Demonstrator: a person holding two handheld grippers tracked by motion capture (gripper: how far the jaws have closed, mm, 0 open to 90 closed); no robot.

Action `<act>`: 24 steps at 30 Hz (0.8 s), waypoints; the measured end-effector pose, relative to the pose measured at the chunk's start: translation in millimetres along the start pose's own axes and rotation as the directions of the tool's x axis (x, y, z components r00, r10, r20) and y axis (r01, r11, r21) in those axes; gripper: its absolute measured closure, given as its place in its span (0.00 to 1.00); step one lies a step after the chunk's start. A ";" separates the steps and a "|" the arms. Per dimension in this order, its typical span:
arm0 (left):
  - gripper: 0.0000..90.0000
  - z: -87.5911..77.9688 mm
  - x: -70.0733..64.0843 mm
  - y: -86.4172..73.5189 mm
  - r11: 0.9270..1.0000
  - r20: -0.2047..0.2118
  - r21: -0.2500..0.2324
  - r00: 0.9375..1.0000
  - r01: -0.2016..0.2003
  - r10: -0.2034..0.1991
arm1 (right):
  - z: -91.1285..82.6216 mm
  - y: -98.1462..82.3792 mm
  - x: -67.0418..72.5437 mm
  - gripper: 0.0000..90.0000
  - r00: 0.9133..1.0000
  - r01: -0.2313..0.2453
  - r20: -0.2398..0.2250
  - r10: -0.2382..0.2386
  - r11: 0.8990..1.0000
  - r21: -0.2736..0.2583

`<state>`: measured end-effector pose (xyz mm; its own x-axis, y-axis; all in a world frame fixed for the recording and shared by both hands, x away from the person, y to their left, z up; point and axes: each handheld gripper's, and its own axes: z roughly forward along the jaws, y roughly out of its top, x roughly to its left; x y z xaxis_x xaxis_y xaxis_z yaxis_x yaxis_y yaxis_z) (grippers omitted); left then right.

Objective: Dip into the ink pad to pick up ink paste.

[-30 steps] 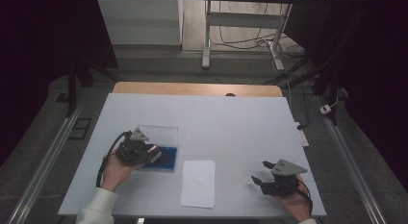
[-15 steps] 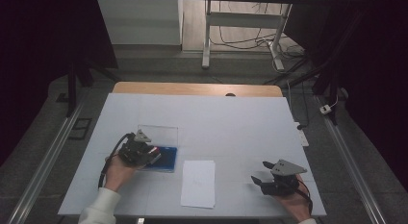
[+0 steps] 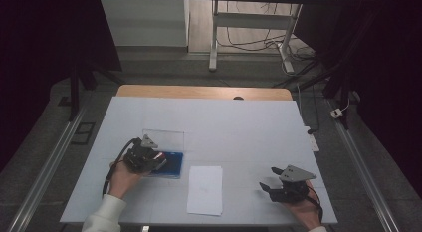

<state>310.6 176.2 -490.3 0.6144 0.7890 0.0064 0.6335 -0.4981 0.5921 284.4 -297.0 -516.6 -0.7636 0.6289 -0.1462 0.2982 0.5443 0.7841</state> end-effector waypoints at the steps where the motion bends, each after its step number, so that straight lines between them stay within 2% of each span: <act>1: 0.78 0.1 -1.1 0.6 1.000 -0.007 0.005 1.000 -0.005 0.005 | -0.2 0.3 0.2 0.32 1.000 0.002 0.002 -0.002 1.000 0.004; 8: 0.78 2.9 -4.8 2.1 0.999 -0.027 0.034 1.000 -0.010 0.011 | -0.3 0.9 0.9 0.32 1.000 0.002 0.002 -0.002 1.000 0.001; 13: 0.78 4.2 -4.6 0.9 1.000 -0.024 0.030 1.000 0.000 0.000 | -0.8 1.4 1.5 0.32 1.000 0.002 0.005 -0.002 1.000 0.001; 24: 0.78 5.3 -7.5 0.3 0.999 -0.045 0.031 0.999 -0.012 0.013 | 0.1 2.4 3.3 0.32 1.000 0.004 0.004 -0.004 1.000 0.000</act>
<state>308.7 168.2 -494.4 0.6009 0.7977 0.0508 0.6403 -0.5184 0.5669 282.7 -293.6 -515.3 -0.7624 0.6290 -0.1520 0.2950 0.5469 0.7835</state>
